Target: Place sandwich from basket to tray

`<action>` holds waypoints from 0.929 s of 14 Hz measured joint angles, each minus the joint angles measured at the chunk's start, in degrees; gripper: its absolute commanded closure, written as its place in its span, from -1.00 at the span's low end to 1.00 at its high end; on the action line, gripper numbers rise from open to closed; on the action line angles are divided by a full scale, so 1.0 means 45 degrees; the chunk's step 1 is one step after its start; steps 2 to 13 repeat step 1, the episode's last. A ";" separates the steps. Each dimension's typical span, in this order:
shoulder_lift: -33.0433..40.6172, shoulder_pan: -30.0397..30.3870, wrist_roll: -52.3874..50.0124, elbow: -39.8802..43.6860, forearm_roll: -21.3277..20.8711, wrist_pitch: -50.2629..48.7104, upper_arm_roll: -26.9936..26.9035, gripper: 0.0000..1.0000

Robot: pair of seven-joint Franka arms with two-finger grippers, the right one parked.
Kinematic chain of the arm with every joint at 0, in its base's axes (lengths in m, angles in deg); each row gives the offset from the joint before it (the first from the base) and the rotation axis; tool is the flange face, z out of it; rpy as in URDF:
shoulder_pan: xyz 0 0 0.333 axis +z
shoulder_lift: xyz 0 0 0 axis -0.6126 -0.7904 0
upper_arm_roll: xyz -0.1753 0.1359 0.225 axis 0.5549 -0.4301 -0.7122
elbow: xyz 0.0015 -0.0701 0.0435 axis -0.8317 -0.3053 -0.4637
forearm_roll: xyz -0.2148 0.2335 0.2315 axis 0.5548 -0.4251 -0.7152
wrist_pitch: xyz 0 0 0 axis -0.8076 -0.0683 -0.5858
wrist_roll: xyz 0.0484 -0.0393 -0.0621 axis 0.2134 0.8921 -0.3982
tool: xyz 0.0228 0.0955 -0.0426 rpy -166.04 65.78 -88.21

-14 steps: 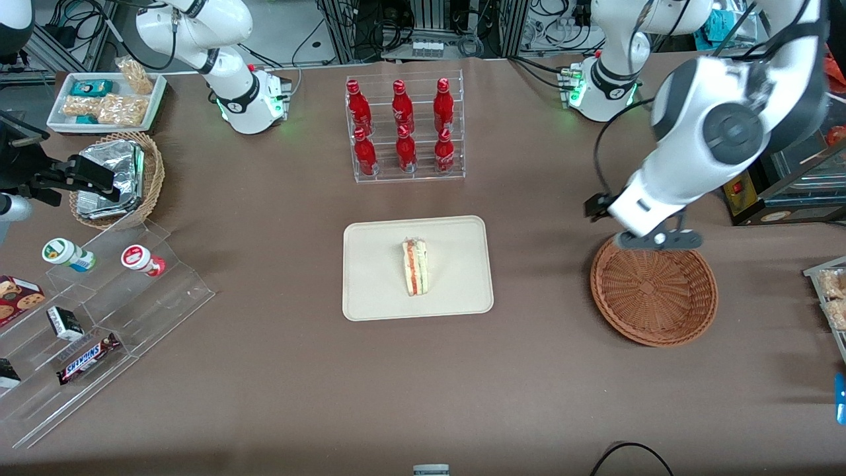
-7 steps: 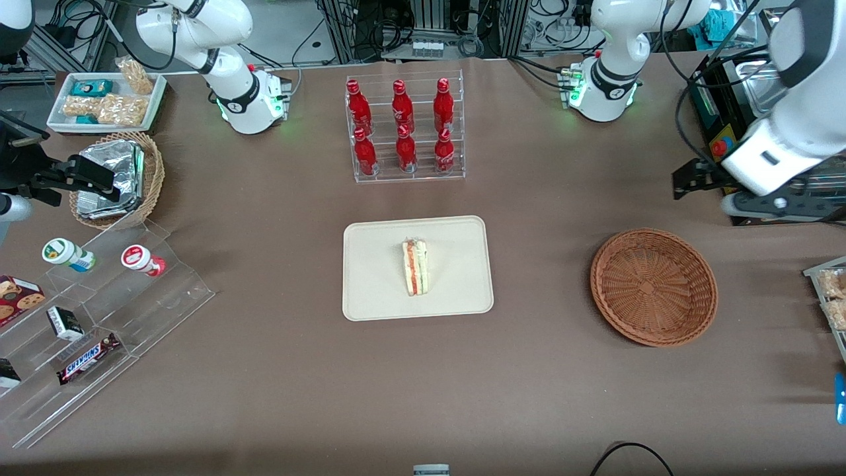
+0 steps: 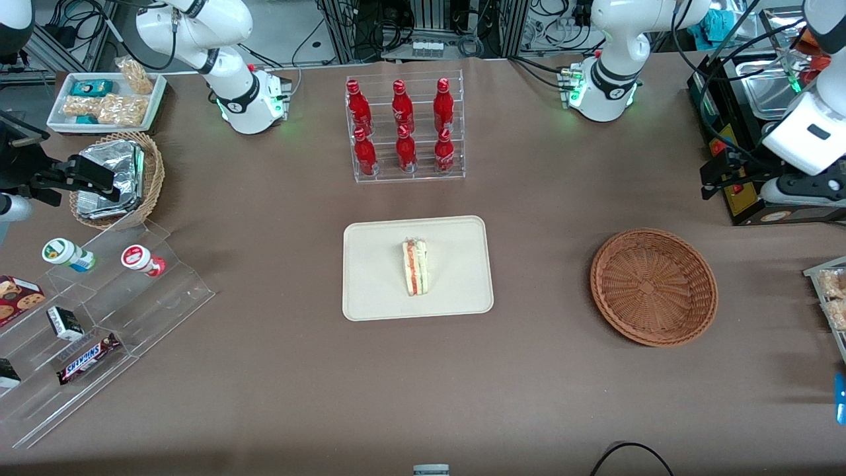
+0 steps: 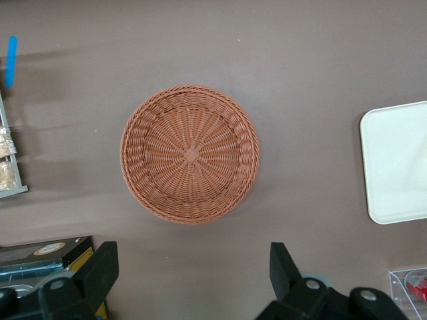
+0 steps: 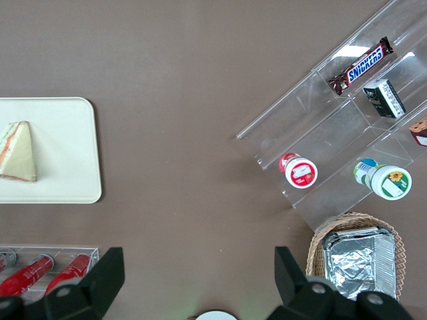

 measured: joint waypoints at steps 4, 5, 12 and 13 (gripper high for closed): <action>-0.0044 0.0001 0.0000 0.0216 0.0001 -0.0214 -0.0072 -1.00; -0.0044 0.0001 0.0000 0.0216 0.0001 -0.0214 -0.0072 -1.00; -0.0044 0.0001 0.0000 0.0216 0.0001 -0.0214 -0.0072 -1.00; -0.0044 0.0001 0.0000 0.0216 0.0001 -0.0214 -0.0072 -1.00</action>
